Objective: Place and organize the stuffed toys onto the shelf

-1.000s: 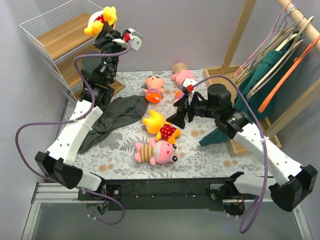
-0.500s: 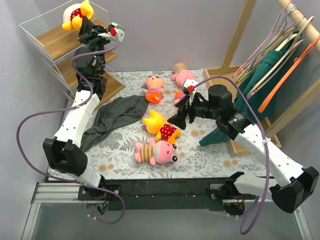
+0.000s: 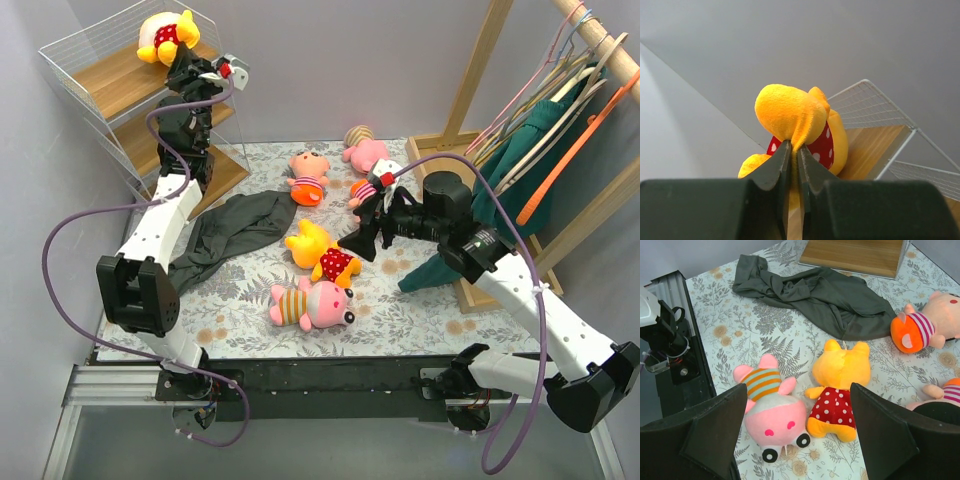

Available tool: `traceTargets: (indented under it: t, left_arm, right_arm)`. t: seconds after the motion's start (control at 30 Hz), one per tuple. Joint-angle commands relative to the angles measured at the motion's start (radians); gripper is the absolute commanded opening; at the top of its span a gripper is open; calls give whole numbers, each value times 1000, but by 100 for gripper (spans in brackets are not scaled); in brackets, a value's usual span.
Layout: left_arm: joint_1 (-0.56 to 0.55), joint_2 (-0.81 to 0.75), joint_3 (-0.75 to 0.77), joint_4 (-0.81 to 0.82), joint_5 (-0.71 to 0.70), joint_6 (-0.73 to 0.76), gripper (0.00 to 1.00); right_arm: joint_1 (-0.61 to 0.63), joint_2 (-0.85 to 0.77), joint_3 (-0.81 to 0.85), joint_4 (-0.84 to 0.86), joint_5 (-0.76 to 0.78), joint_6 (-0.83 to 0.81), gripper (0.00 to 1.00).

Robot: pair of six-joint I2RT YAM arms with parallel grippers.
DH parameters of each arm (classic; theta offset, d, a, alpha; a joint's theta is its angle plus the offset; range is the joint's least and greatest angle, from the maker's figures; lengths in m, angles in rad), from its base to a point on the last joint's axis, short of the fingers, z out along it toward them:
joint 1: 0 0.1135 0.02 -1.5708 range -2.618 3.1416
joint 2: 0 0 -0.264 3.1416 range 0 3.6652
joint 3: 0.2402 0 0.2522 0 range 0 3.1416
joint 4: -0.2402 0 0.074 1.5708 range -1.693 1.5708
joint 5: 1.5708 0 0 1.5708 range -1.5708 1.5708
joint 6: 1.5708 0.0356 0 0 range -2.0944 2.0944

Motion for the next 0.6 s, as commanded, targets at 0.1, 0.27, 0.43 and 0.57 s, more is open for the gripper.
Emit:
traceTargets:
  t: [0.1, 0.27, 0.43, 0.57]
  left_arm:
    - [20, 47, 57, 36, 8, -78, 8]
    - [33, 65, 100, -13, 8, -155, 14]
    - [35, 85, 122, -13, 26, -163, 20]
    - [37, 107, 123, -5, 23, -166, 25]
  right_arm:
    - [-3, -36, 36, 4, -26, 15, 91]
    - [-4, -39, 34, 0, -31, 13, 91]
    - [-3, -47, 31, -2, -25, 7, 91]
    - [-3, -48, 36, 0, -26, 10, 91]
